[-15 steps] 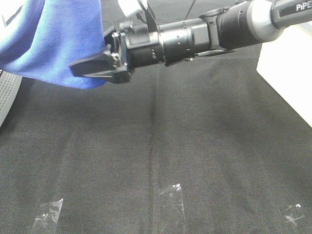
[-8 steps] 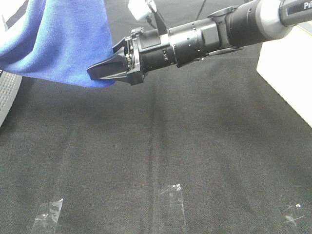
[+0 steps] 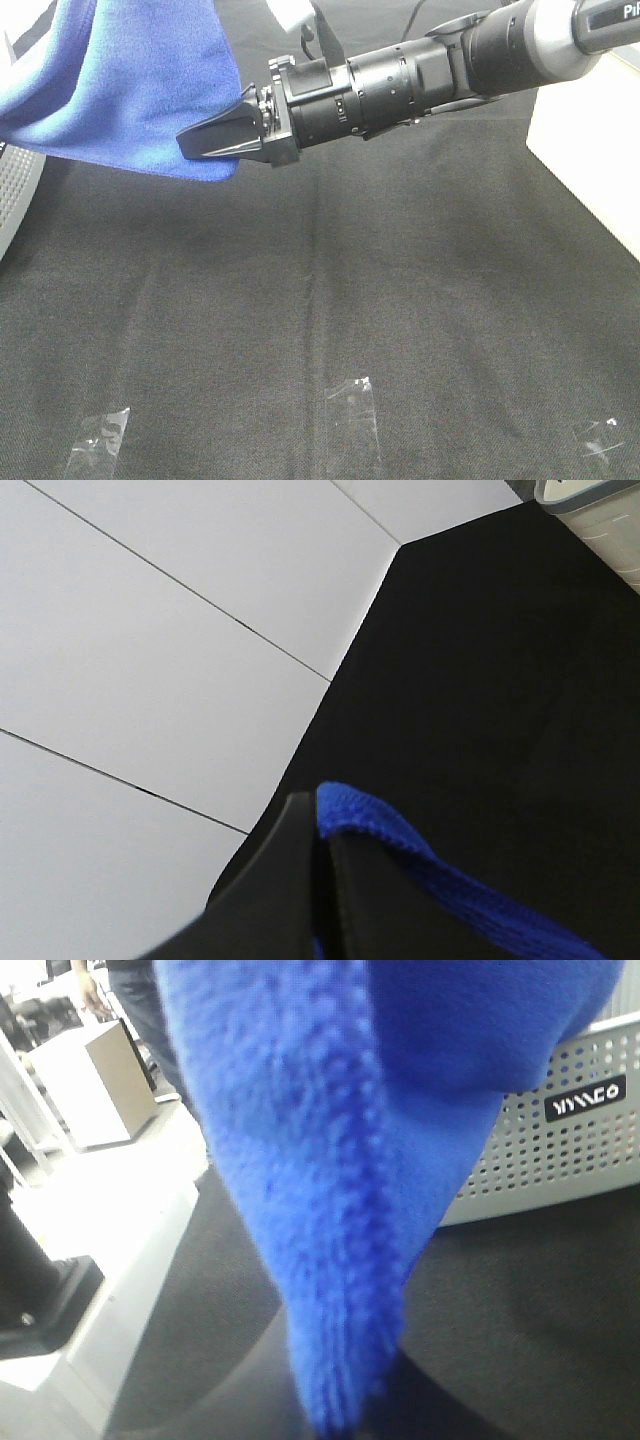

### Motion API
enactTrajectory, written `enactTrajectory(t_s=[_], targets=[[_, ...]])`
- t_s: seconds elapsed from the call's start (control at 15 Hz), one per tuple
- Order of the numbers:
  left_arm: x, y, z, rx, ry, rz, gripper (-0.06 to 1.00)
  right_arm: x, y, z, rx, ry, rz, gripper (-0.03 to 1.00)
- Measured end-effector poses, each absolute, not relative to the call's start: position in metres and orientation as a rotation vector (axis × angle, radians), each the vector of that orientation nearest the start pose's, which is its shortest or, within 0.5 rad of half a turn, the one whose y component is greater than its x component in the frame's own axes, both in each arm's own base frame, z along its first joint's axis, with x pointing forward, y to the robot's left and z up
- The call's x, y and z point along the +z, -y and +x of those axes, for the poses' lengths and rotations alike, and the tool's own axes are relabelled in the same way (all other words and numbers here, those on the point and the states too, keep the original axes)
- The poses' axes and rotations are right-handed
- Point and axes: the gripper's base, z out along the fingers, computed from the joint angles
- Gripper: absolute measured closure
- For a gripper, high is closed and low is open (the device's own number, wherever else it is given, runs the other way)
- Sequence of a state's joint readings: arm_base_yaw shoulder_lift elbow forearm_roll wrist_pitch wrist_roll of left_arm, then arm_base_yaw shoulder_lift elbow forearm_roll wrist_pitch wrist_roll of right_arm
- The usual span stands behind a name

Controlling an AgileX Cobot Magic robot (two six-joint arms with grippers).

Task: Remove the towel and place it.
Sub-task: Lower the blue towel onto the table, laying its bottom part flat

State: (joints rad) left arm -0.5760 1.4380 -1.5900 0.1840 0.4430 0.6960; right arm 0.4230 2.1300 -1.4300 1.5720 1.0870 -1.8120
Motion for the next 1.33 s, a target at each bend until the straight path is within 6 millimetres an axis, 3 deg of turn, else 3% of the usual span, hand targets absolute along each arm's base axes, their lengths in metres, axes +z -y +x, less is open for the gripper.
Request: enactTrajectory(t_s=[0.33,0.6,1.0,1.2,1.33], targets=[[0.471,0.173,0.279,0.264,-1.382,1.113,0.94,0.19,-0.25,0.363,1.362,-1.918,-1.073,0.96],[0.471,0.172,0.279,0.272,-1.38,1.115,0.94,0.223,-0.237,0.353,1.214,-2.092,-1.083,0.96],[0.476,0.173,0.28,0.29,-1.331,1.097,0.94,0.315,-0.209,0.34,0.821,-2.268,-1.033,0.96],[0.487,0.175,0.28,0.323,-1.207,1.051,0.94,0.371,-0.194,0.342,0.578,-2.262,-0.988,0.96],[0.497,0.174,0.28,0.349,-1.099,1.002,0.94,0.412,-0.185,0.345,0.43,-2.168,-0.956,0.96]])
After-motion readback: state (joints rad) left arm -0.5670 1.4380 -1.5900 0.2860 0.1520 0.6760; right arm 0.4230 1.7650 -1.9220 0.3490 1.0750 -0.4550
